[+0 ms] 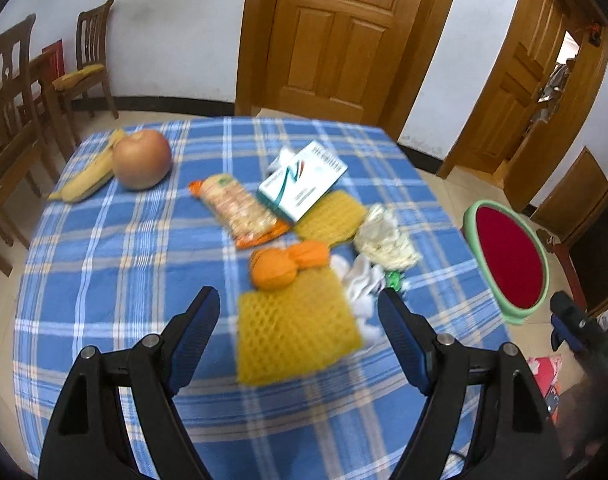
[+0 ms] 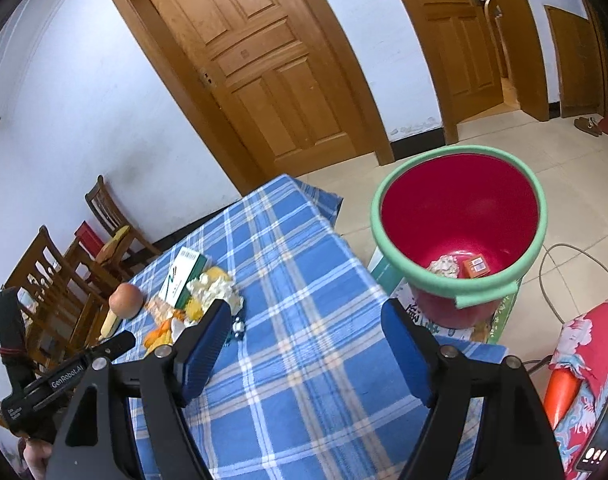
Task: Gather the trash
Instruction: 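Grasp the yellow foam net with the left tool while the right tool grasps white gloves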
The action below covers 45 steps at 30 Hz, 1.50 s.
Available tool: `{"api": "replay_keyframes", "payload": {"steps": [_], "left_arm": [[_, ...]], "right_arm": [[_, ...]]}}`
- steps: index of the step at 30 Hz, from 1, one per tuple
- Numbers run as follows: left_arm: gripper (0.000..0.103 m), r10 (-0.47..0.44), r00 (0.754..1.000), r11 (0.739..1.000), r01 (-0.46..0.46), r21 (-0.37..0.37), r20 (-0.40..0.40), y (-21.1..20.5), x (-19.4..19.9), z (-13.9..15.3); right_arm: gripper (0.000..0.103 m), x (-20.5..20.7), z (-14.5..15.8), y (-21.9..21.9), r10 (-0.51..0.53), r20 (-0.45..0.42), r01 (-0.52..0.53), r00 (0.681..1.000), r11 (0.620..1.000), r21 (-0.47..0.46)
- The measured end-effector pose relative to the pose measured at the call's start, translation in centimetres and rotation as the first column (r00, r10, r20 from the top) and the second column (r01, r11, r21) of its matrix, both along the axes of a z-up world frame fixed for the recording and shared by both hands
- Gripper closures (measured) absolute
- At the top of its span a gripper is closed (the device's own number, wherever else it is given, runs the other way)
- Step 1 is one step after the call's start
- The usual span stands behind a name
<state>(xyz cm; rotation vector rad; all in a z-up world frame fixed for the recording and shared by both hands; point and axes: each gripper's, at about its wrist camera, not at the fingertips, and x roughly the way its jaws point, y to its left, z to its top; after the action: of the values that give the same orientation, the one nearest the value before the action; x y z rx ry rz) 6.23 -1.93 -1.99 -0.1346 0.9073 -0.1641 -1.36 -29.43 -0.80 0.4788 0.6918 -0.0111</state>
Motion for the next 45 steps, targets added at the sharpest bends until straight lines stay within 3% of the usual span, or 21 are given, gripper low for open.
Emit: {"api": "replay_keyframes", "payload": {"steps": [8, 11, 17, 19, 21, 31, 35, 42, 45], "left_arm": [[0.023, -0.012, 0.998, 1.000, 0.013, 0.010, -0.068, 0.6, -0.3, -3.2], [0.033, -0.005, 0.996, 1.000, 0.003, -0.021, -0.091, 1.1, 0.0, -3.9], [0.066, -0.002, 0.994, 0.996, -0.007, -0.088, -0.108, 2.5, 0.4, -4.8], [0.085, -0.007, 0.995, 0.995, -0.003, -0.105, -0.103, 2.7, 0.4, -4.7], [0.091, -0.023, 0.995, 0.989, 0.008, -0.145, -0.099, 3.2, 0.2, -4.5], [0.093, -0.042, 0.999, 0.968, 0.041, -0.247, 0.002, 5.1, -2.4, -0.8], [0.093, -0.013, 0.998, 0.970, 0.027, -0.241, 0.058, 6.2, -3.5, 0.9], [0.093, 0.050, 0.996, 0.970, -0.031, -0.241, 0.073, 8.6, -3.6, 1.0], [0.093, 0.061, 0.996, 0.968, -0.042, -0.246, 0.071, 9.2, -3.4, 0.6]], "right_arm": [[0.023, 0.2, -0.4, 1.1, 0.014, -0.021, -0.015, 1.000, 1.000, -0.011], [0.023, 0.4, -0.6, 1.5, 0.022, -0.029, -0.023, 0.999, 1.000, -0.015], [0.023, 0.7, -1.0, 2.4, 0.040, -0.048, -0.041, 0.998, 0.999, -0.021], [0.023, 0.9, -1.2, 2.7, 0.048, -0.056, -0.049, 0.997, 0.999, -0.019], [0.023, 1.0, -1.2, 3.1, 0.057, -0.058, -0.058, 0.997, 0.998, -0.024], [0.023, 1.8, -1.3, 6.8, 0.141, -0.066, -0.145, 0.988, 0.988, -0.060], [0.023, 2.2, -1.3, 8.8, 0.184, -0.064, -0.189, 0.981, 0.979, -0.075], [0.024, 3.3, -2.4, 12.9, 0.262, -0.083, -0.270, 0.961, 0.957, -0.103], [0.029, 4.0, -3.1, 14.1, 0.290, -0.097, -0.299, 0.952, 0.948, -0.108]]}}
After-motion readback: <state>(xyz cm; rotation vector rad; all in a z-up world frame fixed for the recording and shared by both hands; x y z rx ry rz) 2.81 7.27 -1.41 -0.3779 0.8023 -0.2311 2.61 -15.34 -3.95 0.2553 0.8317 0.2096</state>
